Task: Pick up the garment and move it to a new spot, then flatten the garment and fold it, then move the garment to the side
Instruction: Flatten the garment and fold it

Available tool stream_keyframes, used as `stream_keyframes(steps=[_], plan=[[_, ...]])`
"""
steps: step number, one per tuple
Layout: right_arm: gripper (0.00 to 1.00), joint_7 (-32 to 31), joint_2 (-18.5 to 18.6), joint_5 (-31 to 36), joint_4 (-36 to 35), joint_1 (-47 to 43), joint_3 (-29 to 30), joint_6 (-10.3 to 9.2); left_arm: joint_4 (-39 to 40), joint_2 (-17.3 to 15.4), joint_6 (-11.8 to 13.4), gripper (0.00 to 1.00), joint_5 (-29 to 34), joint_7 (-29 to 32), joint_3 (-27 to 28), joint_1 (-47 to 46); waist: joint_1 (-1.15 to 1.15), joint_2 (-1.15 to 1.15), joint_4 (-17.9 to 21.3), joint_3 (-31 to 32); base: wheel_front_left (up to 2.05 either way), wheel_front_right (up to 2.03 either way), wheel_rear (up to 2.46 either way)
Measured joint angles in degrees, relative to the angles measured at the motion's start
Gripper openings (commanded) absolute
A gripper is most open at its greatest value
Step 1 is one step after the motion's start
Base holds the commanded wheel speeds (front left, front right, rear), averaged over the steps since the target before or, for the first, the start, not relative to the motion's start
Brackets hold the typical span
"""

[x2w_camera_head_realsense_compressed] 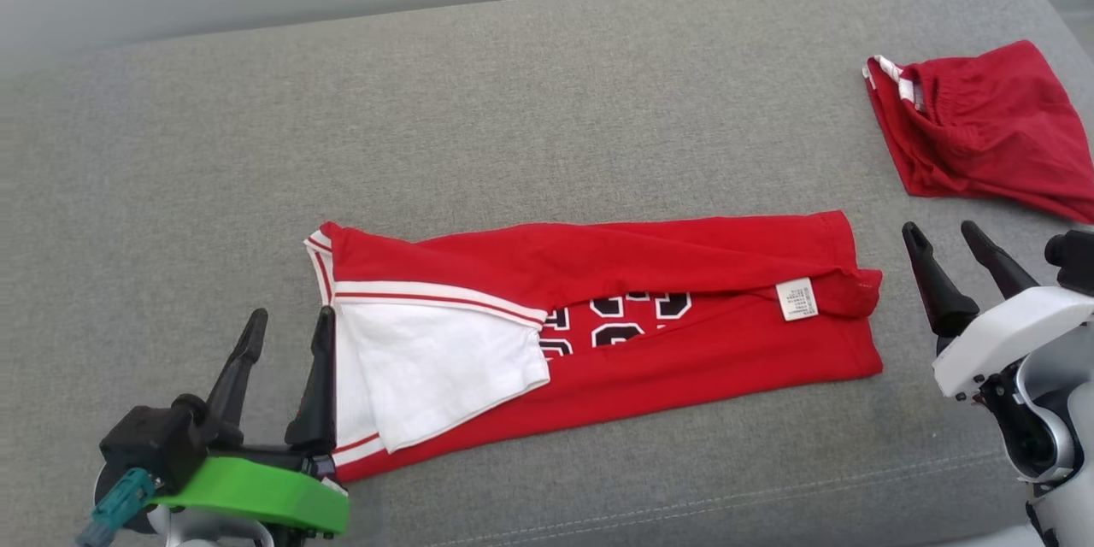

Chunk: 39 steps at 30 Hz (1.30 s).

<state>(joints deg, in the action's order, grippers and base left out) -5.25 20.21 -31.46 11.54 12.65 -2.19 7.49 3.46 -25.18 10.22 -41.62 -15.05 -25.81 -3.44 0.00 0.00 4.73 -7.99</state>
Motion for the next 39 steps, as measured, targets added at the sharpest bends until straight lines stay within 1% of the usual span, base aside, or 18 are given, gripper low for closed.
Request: stream_keyframes(steps=[7,12,18,19,22,28,29,30,32,33,39], plan=[[1.0,0.3,-1.3,1.1,2.7,0.9,0.6,0.0,-2.0,1.4,0.1,1.0,2.4,-0.1,3.7,2.9,0.0,0.0,-2.3,2.3,0.0,0.0,0.0],[1.0,1.5,-2.1,2.6,5.7,0.9,1.3,0.0,-3.2,2.8,-0.6,1.0,3.7,-0.1,5.7,4.6,0.0,0.0,-4.1,4.4,0.0,0.0,0.0],[1.0,1.2,-4.1,5.1,11.9,1.5,3.8,0.0,-3.8,4.0,-1.8,1.0,5.1,-0.1,6.6,5.5,0.0,0.0,-5.6,5.7,0.0,0.0,0.0],[1.0,0.4,-6.9,3.8,36.1,11.2,6.8,0.0,-5.5,6.1,-4.7,1.0,6.2,-0.1,7.6,5.2,0.0,0.0,-8.6,1.4,0.0,0.0,0.0],[1.0,0.8,-6.8,3.1,37.4,11.4,5.5,0.0,-5.5,6.3,-4.7,1.0,6.4,-0.1,7.9,5.2,0.0,0.0,-8.7,1.0,0.0,0.0,0.0],[1.0,1.3,-6.3,1.8,39.6,13.2,0.8,-0.01,-5.5,6.7,-5.2,1.0,6.5,-0.1,9.0,5.1,0.0,0.0,-8.8,0.2,0.0,0.0,0.0],[0.82,1.3,-6.1,2.0,40.0,13.5,-0.1,-0.01,-5.5,6.8,-5.2,1.0,6.5,-0.1,9.1,5.1,0.0,0.0,-8.8,0.1,0.0,0.0,0.0],[0.51,1.4,-5.9,2.1,40.5,13.7,-0.7,-0.01,-5.5,6.9,-5.3,1.0,6.5,-0.1,9.2,5.1,0.0,0.0,-8.8,0.1,0.0,0.0,0.0],[0.33,1.7,-5.6,2.3,41.6,14.5,-1.6,-0.01,-5.6,7.0,-5.5,1.0,6.5,-0.1,9.3,5.0,0.0,0.0,-8.9,0.1,0.0,0.0,0.0],[0.0,2.0,-5.6,2.2,42.6,15.1,-2.2,0.0,-5.7,7.3,-5.7,1.0,6.5,-0.1,9.4,4.9,0.0,0.0,-9.0,0.2,0.0,0.0,0.0],[0.0,2.3,-5.4,-0.2,44.3,16.8,-3.2,0.08,-5.8,7.7,-5.8,1.0,6.7,-0.1,10.0,4.9,0.0,0.0,-8.9,0.7,0.0,0.0,0.0]])
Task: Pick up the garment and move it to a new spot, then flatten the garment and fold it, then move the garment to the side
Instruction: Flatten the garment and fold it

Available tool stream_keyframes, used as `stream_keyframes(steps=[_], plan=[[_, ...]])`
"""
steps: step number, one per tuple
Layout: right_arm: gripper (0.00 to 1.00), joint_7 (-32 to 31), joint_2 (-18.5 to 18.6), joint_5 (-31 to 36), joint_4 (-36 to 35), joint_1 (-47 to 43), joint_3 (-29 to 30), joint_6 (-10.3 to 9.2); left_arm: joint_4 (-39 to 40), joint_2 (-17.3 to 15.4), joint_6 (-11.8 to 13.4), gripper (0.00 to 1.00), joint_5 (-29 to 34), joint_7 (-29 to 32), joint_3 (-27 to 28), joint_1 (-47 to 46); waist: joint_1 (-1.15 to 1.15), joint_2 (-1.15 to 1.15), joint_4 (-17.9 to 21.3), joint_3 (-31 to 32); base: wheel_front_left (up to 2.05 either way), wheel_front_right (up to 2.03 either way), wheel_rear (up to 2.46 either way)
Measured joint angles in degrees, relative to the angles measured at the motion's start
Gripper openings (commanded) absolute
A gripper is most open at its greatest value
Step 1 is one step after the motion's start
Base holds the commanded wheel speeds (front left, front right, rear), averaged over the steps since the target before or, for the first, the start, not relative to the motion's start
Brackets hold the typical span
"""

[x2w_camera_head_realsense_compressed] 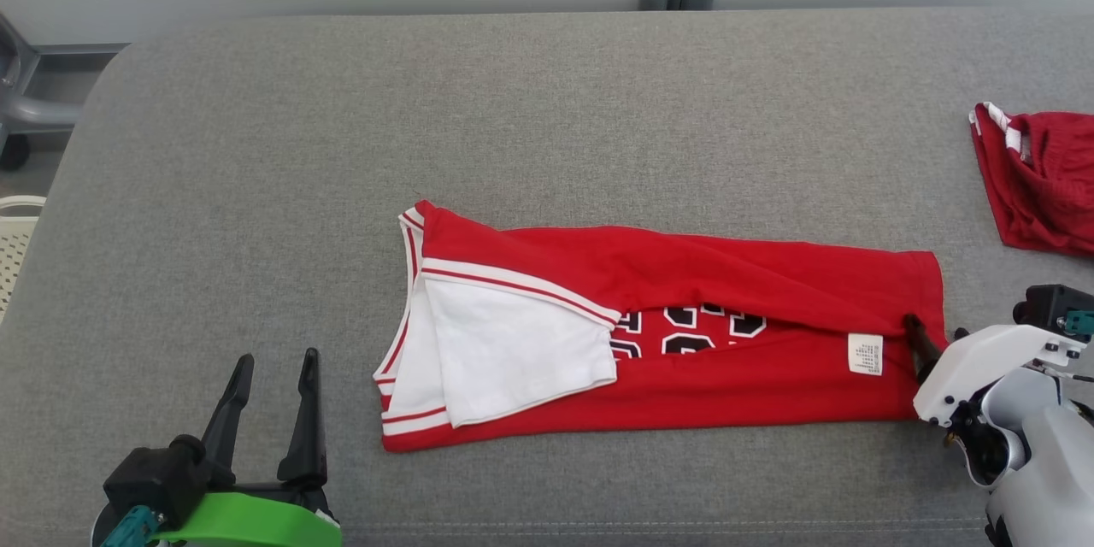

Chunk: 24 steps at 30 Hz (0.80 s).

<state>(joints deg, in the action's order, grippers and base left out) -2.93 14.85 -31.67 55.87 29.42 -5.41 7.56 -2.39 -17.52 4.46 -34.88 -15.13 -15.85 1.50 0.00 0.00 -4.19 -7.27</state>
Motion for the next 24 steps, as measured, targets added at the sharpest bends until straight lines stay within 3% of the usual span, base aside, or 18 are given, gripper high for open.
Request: stream_keyframes(steps=[3,9,24], plan=[[0.0,-0.3,0.9,-2.3,-0.4,0.8,-0.3,-0.01,0.3,0.2,-0.2,1.0,0.0,0.0,0.5,0.2,0.0,0.0,0.5,0.4,0.0,0.0,0.0],[0.0,-1.5,6.7,-5.4,-2.7,1.4,-0.8,-0.01,1.2,0.6,-0.5,1.0,0.1,0.0,0.9,0.4,0.0,0.0,2.1,1.2,0.0,0.0,0.0],[0.0,-2.5,8.9,-6.8,-4.3,1.5,-0.7,-0.01,1.7,0.7,-0.5,1.0,0.0,0.0,0.8,0.7,0.0,0.0,3.1,1.3,0.0,0.0,0.0]])
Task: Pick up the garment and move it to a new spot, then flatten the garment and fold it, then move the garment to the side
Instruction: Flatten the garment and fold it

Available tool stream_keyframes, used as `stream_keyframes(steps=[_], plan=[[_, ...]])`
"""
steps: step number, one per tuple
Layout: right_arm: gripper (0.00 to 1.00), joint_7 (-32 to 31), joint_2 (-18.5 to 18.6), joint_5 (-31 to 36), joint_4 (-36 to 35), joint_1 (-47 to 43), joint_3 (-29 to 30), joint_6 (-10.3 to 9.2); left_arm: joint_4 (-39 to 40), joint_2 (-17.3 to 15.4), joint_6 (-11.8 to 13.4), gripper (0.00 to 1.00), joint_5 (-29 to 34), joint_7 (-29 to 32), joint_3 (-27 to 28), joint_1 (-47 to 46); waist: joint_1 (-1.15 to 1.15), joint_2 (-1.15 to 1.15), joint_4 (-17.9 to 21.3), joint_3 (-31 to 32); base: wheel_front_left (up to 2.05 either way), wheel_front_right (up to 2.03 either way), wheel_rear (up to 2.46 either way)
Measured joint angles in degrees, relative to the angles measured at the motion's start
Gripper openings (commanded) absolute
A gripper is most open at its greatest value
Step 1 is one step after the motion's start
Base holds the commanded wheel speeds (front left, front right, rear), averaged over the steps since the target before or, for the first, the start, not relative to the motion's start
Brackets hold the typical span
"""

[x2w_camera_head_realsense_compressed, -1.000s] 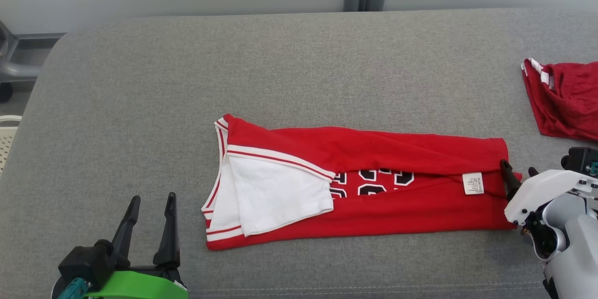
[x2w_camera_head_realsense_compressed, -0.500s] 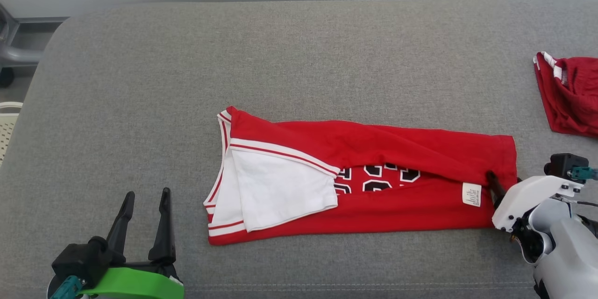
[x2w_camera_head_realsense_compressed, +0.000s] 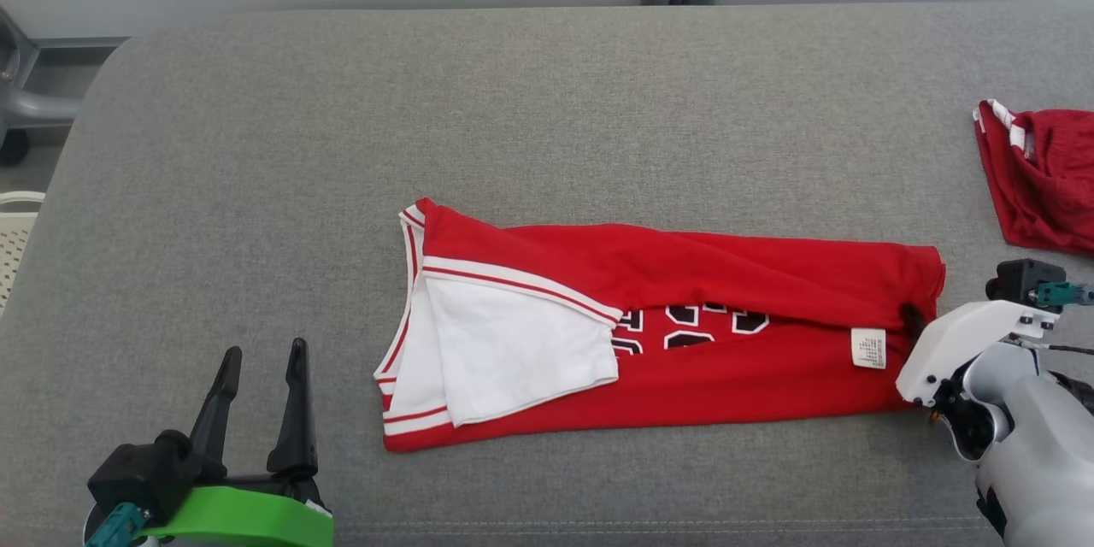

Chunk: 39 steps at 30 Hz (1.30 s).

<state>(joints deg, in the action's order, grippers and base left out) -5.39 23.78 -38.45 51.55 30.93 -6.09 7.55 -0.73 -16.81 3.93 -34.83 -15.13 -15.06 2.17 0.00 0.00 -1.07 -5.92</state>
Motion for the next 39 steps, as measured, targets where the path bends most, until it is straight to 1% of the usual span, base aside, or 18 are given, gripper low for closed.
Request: stream_keyframes(steps=[14,16,21,26,27,32,36,39], plan=[[0.0,-0.6,0.5,-0.5,-1.1,0.1,0.0,-0.01,0.1,0.1,-0.1,1.0,-0.2,0.0,0.0,0.2,0.0,0.0,0.4,0.0,0.0,0.0,0.0],[0.0,-1.2,0.6,-1.5,-2.7,0.2,-0.2,-0.01,0.1,0.1,-0.1,1.0,-0.3,0.0,0.0,0.2,0.0,0.0,0.7,0.0,0.0,0.0,0.0],[0.0,-4.1,-1.1,-5.7,-9.5,-0.3,-2.0,-0.03,0.1,0.2,-0.3,1.0,-0.7,0.0,-0.3,0.2,0.0,0.0,1.0,0.0,0.0,0.0,0.0],[0.0,-7.4,-2.0,-9.5,-19.3,-3.1,-4.7,-0.07,0.1,0.5,-0.5,1.0,-0.9,0.0,-0.6,0.2,0.0,0.0,0.6,0.1,0.0,0.0,0.0],[0.0,-7.4,-2.0,-9.5,-19.3,-3.1,-4.7,-0.07,0.1,0.5,-0.5,1.0,-0.9,0.0,-0.6,0.2,0.0,0.0,0.6,0.1,0.0,0.0,0.0],[0.0,-10.7,-3.6,-12.6,-28.9,-6.2,-6.9,-0.07,0.0,0.6,-0.8,1.0,-1.4,0.0,-0.4,0.2,0.0,0.0,-0.2,0.3,0.0,0.0,0.0],[0.0,-12.8,-5.5,-13.3,-34.4,-7.8,-8.6,-0.07,0.0,0.8,-0.9,1.0,-1.4,0.0,-0.4,0.2,0.0,0.0,-0.9,0.6,0.0,0.0,0.0],[0.0,-13.9,-7.4,-12.9,-37.0,-8.3,-10.0,-0.08,-0.1,0.9,-1.0,1.0,-1.7,0.0,-0.4,0.2,0.0,0.0,-1.4,0.7,0.0,0.0,0.0]])
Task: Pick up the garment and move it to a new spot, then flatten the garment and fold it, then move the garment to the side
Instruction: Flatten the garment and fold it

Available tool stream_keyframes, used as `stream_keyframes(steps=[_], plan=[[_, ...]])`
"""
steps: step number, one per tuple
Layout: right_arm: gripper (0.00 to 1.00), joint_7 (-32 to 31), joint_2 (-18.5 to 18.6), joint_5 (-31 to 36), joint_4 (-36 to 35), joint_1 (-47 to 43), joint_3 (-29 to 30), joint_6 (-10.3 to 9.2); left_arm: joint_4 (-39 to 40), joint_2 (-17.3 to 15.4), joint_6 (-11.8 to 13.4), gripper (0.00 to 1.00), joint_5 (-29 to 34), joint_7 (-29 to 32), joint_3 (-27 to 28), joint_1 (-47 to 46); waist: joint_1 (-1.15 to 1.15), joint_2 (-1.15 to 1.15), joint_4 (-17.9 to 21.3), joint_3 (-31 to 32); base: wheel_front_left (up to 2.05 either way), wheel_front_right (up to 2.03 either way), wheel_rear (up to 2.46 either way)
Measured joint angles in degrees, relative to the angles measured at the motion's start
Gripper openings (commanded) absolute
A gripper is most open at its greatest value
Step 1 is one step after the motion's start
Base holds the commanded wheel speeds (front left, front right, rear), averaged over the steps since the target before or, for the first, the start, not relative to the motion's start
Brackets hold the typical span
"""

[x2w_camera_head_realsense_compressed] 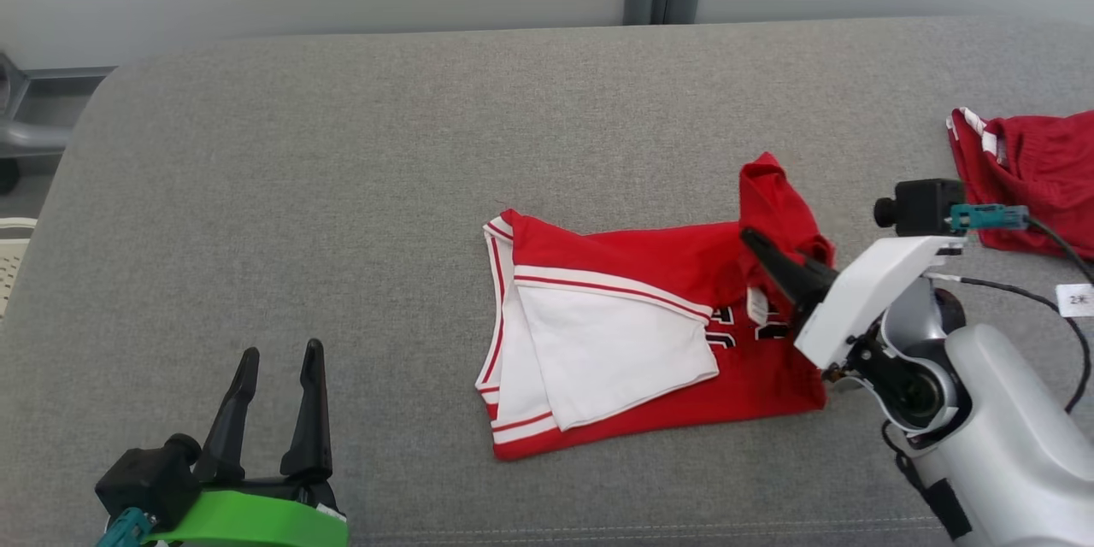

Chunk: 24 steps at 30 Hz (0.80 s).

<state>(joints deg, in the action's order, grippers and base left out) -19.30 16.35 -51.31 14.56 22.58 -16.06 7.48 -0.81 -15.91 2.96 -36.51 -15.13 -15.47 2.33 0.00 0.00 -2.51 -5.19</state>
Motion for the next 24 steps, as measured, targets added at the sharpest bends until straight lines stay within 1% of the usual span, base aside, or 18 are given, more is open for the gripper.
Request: stream_keyframes(steps=[6,10,13,18,24], plan=[[0.0,-1.3,-5.4,2.3,-0.9,0.2,-2.7,0.0,-0.4,0.7,-0.5,1.0,-0.1,0.0,-0.1,-0.1,0.0,0.0,-1.2,0.2,0.0,0.0,0.0],[0.0,-0.6,-8.8,4.1,1.6,1.7,-4.4,0.0,-0.6,1.1,-0.9,1.0,-0.1,0.0,-0.2,-0.2,0.0,0.0,-2.3,0.2,0.0,0.0,0.0],[0.0,0.7,-11.0,4.5,4.7,2.7,-5.5,0.0,-0.9,1.8,-1.3,1.0,-0.1,0.0,-0.4,-0.3,0.0,0.0,-3.2,0.2,0.0,0.0,0.0],[0.0,3.3,-12.8,4.3,11.6,5.3,-7.4,0.0,-1.5,2.5,-2.0,1.0,0.3,0.0,-0.9,-0.7,0.0,0.0,-5.0,0.1,0.0,0.0,0.0],[0.0,6.2,-13.4,1.9,19.4,8.1,-10.5,0.0,-2.6,3.4,-2.9,1.0,0.4,0.0,-0.8,-0.9,0.0,0.0,-7.4,0.0,0.0,0.0,0.0]])
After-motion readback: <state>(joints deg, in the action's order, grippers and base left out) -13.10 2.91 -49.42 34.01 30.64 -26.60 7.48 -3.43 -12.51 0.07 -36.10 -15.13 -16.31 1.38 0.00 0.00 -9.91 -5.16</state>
